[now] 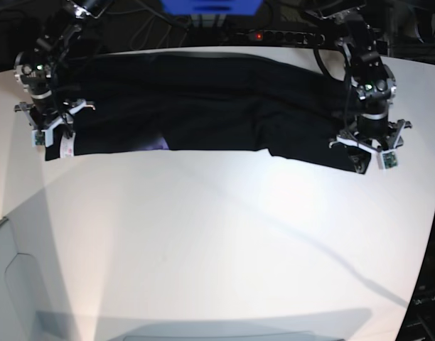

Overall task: Fold the T-shirt properly
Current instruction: 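Release the strip end with the left gripper and regrasp it lower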

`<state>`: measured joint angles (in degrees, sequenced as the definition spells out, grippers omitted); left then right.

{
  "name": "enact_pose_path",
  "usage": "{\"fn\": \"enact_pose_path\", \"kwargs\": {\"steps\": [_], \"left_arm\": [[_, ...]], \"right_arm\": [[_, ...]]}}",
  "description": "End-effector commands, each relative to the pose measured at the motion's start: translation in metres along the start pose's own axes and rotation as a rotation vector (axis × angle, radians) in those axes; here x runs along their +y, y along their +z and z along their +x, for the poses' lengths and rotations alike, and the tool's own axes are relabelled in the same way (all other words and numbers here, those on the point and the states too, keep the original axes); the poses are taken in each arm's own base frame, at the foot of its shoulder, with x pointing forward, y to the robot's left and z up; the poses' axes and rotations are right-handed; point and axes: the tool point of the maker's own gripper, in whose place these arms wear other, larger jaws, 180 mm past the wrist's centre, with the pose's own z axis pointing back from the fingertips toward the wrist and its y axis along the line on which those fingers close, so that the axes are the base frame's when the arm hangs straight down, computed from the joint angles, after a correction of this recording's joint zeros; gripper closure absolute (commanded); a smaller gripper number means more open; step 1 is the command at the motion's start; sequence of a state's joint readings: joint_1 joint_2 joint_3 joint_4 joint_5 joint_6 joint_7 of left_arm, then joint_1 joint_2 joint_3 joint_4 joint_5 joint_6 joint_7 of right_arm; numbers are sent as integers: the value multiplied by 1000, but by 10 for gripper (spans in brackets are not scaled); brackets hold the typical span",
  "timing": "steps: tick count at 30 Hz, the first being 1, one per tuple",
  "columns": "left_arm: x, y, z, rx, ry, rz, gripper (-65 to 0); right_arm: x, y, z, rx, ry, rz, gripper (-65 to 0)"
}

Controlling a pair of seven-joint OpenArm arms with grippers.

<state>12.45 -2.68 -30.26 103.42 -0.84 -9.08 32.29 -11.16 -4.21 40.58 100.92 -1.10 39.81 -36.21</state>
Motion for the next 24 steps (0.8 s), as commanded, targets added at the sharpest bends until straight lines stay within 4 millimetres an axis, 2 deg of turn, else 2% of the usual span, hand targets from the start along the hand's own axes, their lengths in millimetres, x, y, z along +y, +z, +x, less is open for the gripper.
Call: {"fn": "enact_pose_path", "kwargs": {"steps": [1,8,11,15,18,21,22,24], "left_arm": [[1,-4,14,-48,1,6,-312],[6,-17,-6,18,-36,33,-310],[6,-21,-3,14,-32,37,-308],[5,-25,-11,38,-29,33,-304],[5,-26,-15,49,-28,32,-212],[5,-27,-15,49,-27,32,-29],[5,-27,-15,49,-27,32,0],[7,-25,-14,45,-26,34,-14]], "right_arm": [[-3,2,15,-52,6,-1,-217],[-3,2,15,-53,6,-1,-217],[-3,2,15,-53,6,-1,-217],[-3,2,16,-55,6,-1,-217],[-3,2,16,-55,6,-1,-217],[-3,2,16,-55,6,-1,-217],[-3,2,16,-55,6,-1,-217],[-3,2,16,-55,6,-1,-217]]}}
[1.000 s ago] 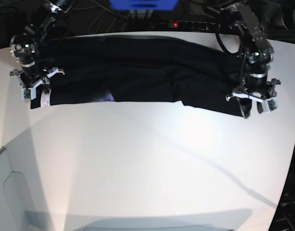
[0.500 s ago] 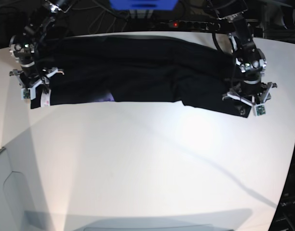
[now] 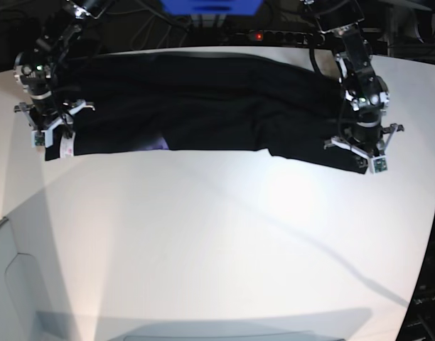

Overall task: Fold the T-shirt properly
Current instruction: 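Release the strip end with the left gripper and regrasp it lower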

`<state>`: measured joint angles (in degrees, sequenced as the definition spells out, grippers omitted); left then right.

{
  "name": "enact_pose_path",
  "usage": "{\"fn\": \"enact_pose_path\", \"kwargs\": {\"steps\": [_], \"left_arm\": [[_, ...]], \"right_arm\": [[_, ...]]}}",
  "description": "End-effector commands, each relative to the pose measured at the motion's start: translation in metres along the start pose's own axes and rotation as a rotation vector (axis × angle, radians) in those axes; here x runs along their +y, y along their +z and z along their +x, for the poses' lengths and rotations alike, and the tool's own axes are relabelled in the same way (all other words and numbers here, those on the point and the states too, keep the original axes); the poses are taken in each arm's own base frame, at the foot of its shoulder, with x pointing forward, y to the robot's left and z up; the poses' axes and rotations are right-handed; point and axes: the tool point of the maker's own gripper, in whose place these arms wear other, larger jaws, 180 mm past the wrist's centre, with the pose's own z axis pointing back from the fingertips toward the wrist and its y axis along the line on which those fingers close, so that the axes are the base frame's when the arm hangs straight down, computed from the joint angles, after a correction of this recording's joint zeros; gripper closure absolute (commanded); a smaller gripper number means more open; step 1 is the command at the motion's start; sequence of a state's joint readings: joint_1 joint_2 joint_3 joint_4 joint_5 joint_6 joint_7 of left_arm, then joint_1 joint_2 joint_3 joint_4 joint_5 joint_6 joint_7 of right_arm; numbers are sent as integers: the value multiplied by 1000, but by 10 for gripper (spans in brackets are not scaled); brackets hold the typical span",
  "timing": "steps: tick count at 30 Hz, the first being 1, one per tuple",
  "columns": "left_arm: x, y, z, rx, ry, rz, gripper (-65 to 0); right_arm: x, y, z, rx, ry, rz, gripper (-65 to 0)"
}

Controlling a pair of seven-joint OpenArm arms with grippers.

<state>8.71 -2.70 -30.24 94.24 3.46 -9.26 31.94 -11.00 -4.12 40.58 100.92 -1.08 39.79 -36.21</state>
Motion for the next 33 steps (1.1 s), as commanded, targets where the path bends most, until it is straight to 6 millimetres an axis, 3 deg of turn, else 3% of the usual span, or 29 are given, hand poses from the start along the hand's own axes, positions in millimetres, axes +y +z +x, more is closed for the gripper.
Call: {"fn": "enact_pose_path", "kwargs": {"steps": [1,3,8,12,20,23,26,28,33], "left_arm": [[5,3,17,-57,-1,10,-2],[8,9,28,-91,-2,16,0],[22,32,36,-131,-26,52,0],[33,50,21,-108,-42,79,0],[38,57,-12,-25,-91,66,-6],[33,59,-13,-22,-120,32,-80],[39,65,-21,0,-140,32,-209],[47,70,-18,-7,-156,45,-258],[52,83,13,-106,-116,4,-266]], "right_arm": [[-2,2,14,-52,5,0,-217],[-2,2,14,-52,5,0,-217],[-2,2,14,-52,4,0,-217],[-1,2,15,-53,3,0,-217],[-1,2,14,-53,2,1,-217],[-1,2,14,-53,2,1,-217],[-1,2,15,-54,3,1,-217],[-1,2,15,-54,3,1,-217],[-1,1,20,-66,2,0,-217]]}}
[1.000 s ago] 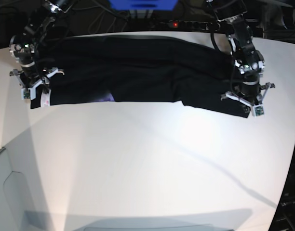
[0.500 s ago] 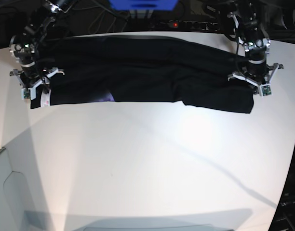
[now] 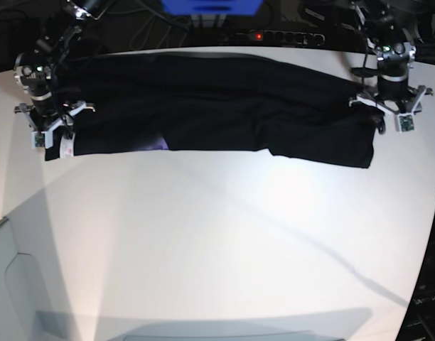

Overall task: Fold the T-shirt properly
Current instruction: 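Release the strip end with the left gripper and regrasp it lower, then hold both strip ends and straighten the strip with both grippers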

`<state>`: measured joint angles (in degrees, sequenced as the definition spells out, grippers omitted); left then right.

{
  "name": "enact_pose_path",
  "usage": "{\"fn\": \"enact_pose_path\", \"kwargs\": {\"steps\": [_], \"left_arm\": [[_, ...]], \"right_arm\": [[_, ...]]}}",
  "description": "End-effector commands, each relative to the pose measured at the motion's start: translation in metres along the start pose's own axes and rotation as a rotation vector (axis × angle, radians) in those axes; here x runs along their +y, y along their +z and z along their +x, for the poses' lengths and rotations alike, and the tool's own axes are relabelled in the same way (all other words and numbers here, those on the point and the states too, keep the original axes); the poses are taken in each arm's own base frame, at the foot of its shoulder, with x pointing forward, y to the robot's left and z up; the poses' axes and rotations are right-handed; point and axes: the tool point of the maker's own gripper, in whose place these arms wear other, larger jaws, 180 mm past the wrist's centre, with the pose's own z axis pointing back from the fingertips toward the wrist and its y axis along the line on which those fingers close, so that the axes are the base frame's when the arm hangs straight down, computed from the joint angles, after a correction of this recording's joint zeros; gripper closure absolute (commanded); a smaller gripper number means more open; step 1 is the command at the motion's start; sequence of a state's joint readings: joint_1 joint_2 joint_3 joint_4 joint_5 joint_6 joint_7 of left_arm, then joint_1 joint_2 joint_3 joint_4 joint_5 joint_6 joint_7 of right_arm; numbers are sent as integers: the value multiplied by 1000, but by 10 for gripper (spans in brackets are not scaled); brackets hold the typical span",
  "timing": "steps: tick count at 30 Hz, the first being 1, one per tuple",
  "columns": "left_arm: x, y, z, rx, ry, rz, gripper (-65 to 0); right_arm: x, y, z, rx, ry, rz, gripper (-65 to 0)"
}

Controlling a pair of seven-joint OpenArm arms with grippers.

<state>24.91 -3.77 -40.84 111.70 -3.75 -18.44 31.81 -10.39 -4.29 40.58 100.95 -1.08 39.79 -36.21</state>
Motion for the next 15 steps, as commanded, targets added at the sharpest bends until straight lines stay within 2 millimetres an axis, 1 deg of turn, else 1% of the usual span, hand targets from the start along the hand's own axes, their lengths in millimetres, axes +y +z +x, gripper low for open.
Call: {"fn": "enact_pose_path", "kwargs": {"steps": [1,4,6,7,8,9,10,12,13,15], "left_arm": [[-1,3,18,-65,18,-13,-266],[-7,1,41,-139,81,-45,-266],[-10,-3,49,-157,95,-48,-266],[-15,-6,51,-161,100,-56,-266],[-22,-12,46,-144,99,-72,-266],[-32,-18,37,-115,94,-98,-266],[-41,-24,26,-81,91,-123,-266],[-54,-32,6,-22,87,-154,-266],[-59,-36,-4,6,88,-169,-266],[-60,-42,-29,72,91,-170,-266]], "right_arm": [[-2,3,16,-55,6,-1,-217],[-2,3,16,-55,6,-1,-217],[-2,3,16,-55,6,-1,-217],[-2,3,16,-55,6,-1,-217],[-2,3,16,-55,6,-1,-217],[-2,3,16,-57,6,-1,-217],[-2,3,16,-57,6,-1,-217],[-2,3,16,-55,6,-1,-217],[-2,3,16,-55,6,-1,-217],[-2,3,16,-55,6,-1,-217]]}}
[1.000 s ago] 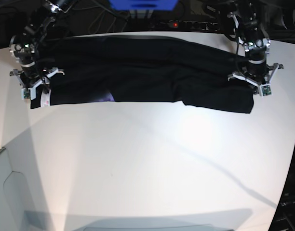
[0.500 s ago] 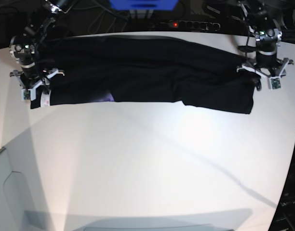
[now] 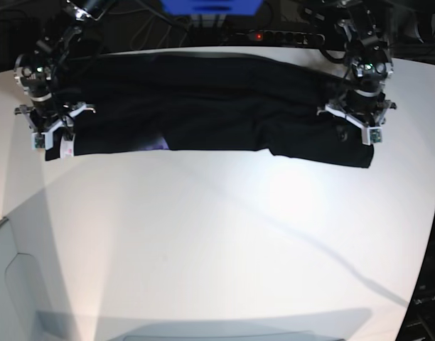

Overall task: Fold the T-shirt properly
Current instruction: 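Hold both strip ends and straighten the strip with both grippers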

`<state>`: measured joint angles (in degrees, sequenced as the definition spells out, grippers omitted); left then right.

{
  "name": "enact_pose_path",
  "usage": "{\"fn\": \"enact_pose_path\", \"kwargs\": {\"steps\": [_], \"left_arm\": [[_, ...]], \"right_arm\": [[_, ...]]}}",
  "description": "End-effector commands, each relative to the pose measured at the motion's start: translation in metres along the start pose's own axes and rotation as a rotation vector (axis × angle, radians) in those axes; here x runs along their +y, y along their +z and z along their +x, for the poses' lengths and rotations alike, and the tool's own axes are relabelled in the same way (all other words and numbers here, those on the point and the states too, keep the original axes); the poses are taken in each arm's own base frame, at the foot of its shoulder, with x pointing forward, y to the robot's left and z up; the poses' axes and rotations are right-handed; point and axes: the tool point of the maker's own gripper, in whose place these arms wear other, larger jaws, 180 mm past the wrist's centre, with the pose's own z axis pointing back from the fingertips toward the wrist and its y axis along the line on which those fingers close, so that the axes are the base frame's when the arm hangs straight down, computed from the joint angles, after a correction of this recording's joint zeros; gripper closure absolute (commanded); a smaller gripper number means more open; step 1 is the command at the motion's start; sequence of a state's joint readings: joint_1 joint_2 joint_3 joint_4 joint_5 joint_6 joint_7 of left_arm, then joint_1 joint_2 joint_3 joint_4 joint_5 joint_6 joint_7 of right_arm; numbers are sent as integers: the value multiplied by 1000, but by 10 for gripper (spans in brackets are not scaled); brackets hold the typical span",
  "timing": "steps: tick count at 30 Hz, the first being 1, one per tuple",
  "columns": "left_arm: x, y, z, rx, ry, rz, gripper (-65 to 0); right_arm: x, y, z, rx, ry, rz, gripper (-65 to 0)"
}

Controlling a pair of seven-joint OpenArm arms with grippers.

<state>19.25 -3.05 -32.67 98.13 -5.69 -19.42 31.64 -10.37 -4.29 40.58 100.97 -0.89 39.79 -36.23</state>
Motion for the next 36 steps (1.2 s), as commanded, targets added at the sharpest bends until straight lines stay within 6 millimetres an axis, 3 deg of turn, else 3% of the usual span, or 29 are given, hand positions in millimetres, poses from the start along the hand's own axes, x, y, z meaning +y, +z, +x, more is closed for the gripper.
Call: {"fn": "enact_pose_path", "kwargs": {"steps": [1,7,13,21,29,32,36], "left_arm": [[13,0,7,-25,-11,29,-266],[66,-5,-6,44,-71,105,-266],[90,-5,21,-11,-77,157,-266],[90,-1,33,-40,-84,164,-267],[98,11,29,-35,-94,188,-270],[100,16,15,0,-103,189,-271],[95,17,14,-13,-61,159,-271]], "right_arm": [[-2,3,15,-53,8,-3,-217],[-3,3,16,-54,9,-4,-217],[-3,2,16,-53,10,-4,-217],[-5,3,15,-51,9,-8,-217],[-5,3,14,-51,10,-9,-217],[-5,3,14,-51,10,-9,-217],[-5,3,14,-51,10,-9,-217]]}}
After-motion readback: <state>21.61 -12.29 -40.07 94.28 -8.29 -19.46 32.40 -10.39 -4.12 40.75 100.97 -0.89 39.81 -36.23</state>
